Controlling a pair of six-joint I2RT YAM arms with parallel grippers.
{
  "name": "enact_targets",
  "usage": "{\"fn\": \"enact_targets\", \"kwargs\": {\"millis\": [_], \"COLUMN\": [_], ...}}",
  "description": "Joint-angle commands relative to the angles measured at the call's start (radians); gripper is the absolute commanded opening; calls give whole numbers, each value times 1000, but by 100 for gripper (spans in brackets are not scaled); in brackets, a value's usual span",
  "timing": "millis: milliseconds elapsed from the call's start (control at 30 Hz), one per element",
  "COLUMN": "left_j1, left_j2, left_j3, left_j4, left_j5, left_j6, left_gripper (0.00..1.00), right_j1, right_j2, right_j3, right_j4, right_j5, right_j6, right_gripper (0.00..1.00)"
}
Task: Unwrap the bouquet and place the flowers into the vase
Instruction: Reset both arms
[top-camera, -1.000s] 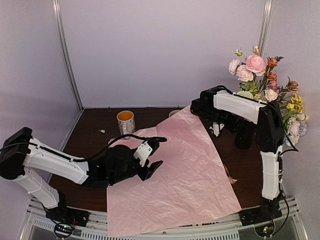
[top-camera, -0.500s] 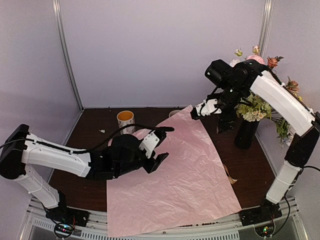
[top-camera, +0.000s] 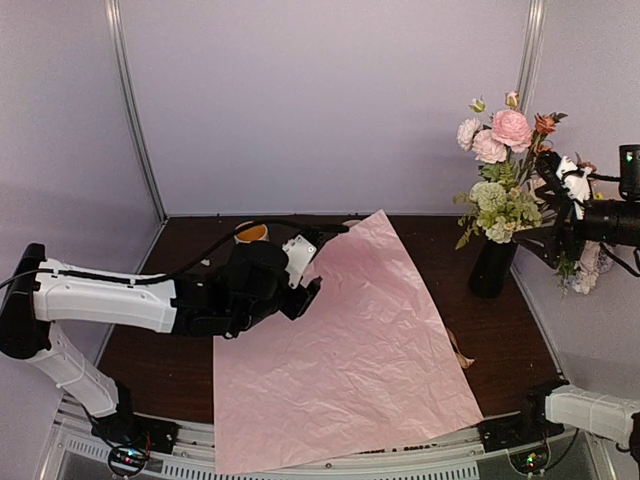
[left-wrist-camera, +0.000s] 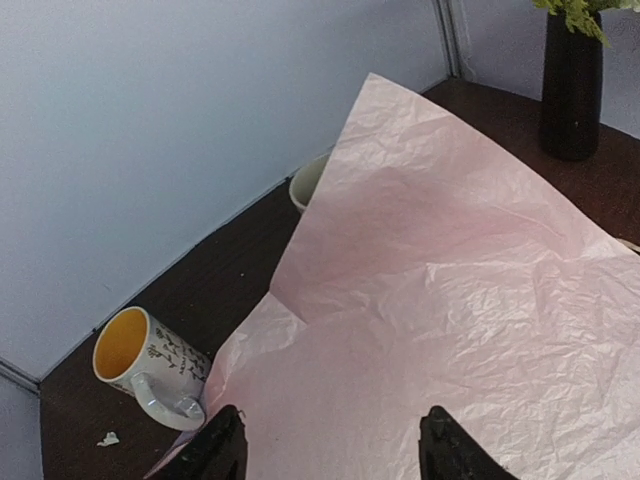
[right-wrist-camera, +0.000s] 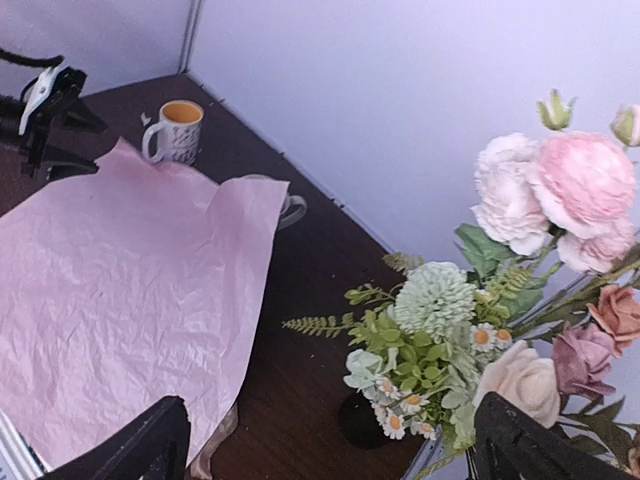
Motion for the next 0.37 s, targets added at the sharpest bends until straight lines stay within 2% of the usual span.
{"fn": "enact_targets", "kwargs": {"millis": [0,167,333], "left_j1": [57,114,126], "left_j2": [-137,-250,-288], "left_j3": [112,189,226], "left_j4": [-132,-186,-155], "left_j5": [-195,-274,-276], "left_j6": [-31,-14,122], "left_gripper": [63,66,67], "right_j1": [-129,-162,-206], "right_j2": [-90,-105,-96], "right_j3": [-146,-144,-104], "right_j4": [376,585,592], "right_j5": [2,210,82], "right_j6": [343,590,600], "right_gripper": [100,100,100]}}
